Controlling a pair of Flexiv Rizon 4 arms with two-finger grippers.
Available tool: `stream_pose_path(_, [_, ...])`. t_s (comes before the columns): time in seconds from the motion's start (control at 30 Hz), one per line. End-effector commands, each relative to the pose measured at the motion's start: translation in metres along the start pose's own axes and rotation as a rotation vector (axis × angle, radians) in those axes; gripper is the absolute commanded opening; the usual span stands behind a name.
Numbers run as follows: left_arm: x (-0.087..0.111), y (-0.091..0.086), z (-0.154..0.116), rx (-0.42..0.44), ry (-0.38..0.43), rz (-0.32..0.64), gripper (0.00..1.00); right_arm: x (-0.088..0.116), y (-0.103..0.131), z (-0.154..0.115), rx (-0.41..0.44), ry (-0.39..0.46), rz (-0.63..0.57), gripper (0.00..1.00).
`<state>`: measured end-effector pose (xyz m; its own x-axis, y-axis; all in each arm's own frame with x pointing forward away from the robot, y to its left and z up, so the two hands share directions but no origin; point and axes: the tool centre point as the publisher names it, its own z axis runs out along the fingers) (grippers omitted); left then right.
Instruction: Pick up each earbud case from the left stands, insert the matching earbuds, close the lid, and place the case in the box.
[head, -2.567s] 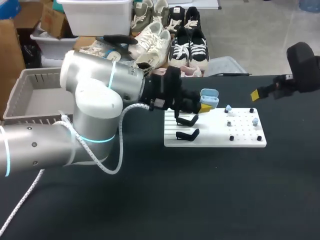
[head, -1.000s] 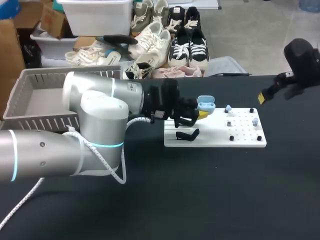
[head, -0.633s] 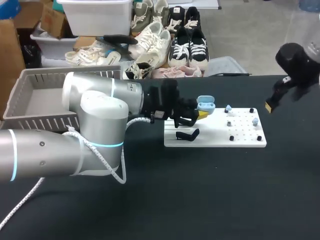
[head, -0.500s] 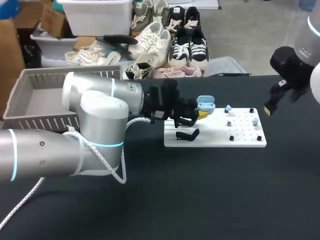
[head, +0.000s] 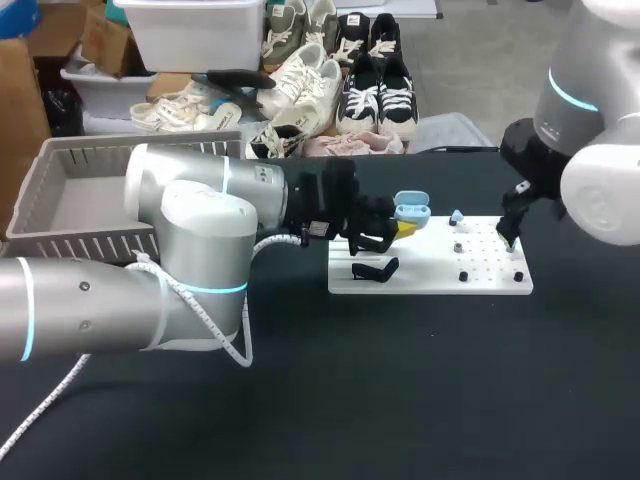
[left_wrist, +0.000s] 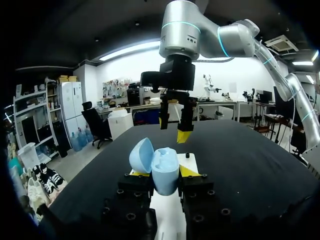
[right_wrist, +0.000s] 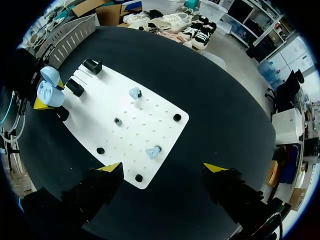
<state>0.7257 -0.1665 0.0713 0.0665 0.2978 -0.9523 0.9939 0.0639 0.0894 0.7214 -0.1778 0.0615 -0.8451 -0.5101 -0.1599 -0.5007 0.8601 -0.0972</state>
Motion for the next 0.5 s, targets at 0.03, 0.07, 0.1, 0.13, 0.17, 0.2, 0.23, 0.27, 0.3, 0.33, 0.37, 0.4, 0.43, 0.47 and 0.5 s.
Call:
stream_pose_path(0.03, [0.001,-0.001,0.000,-0.005,-0.003,0.001,0.00,-0.009,0.004,0.008,-0.006,0.000,0.042,1.00])
stream_pose_path(0.07, [0.001,-0.001,0.000,-0.005,-0.003,0.001,0.00,-0.009,0.005,0.009,-0.012,-0.009,0.051,1.00])
stream_pose_path(0.1, [0.001,-0.001,0.000,-0.005,-0.003,0.001,0.00,-0.009,0.006,0.009,-0.008,-0.003,0.072,1.00])
stream_pose_path(0.13, [0.001,-0.001,0.000,-0.005,-0.003,0.001,0.00,-0.010,0.007,0.010,-0.003,-0.005,0.092,1.00])
stream_pose_path(0.17, [0.001,-0.001,0.000,-0.005,-0.003,0.001,0.00,-0.009,0.007,0.011,-0.004,-0.016,0.108,1.00])
stream_pose_path(0.2, [0.001,-0.001,0.000,-0.005,-0.003,0.001,0.00,-0.008,0.008,0.010,0.003,-0.016,0.132,1.00])
stream_pose_path(0.23, [0.001,-0.001,0.000,-0.005,-0.003,0.001,0.00,-0.007,0.008,0.010,0.007,-0.019,0.144,0.96])
stream_pose_path(0.27, [0.001,-0.001,0.000,-0.005,-0.003,0.001,0.00,-0.007,0.008,0.010,0.010,-0.024,0.157,0.94])
stream_pose_path(0.3, [0.001,-0.001,0.000,-0.005,-0.003,0.001,0.00,-0.006,0.009,0.010,0.016,-0.021,0.167,0.94])
stream_pose_path(0.33, [0.001,-0.001,0.000,-0.005,-0.003,0.001,0.00,-0.005,0.009,0.010,0.017,-0.021,0.170,0.95])
stream_pose_path(0.37, [0.001,-0.001,0.000,-0.005,-0.003,0.001,0.00,-0.005,0.010,0.010,0.019,-0.022,0.177,0.96])
stream_pose_path(0.4, [0.001,-0.001,0.000,-0.005,-0.003,0.001,0.00,-0.005,0.012,0.010,0.021,-0.022,0.178,0.96])
stream_pose_path(0.43, [0.001,-0.001,0.000,-0.005,-0.003,0.001,0.00,-0.005,0.014,0.010,0.025,-0.020,0.181,0.96])
stream_pose_path(0.47, [0.001,-0.001,0.000,-0.005,-0.003,0.001,0.00,-0.005,0.015,0.010,0.032,-0.017,0.186,0.97])
stream_pose_path(0.5, [0.001,-0.001,0.000,-0.005,-0.003,0.001,0.00,-0.005,0.016,0.010,0.034,-0.016,0.187,0.97])
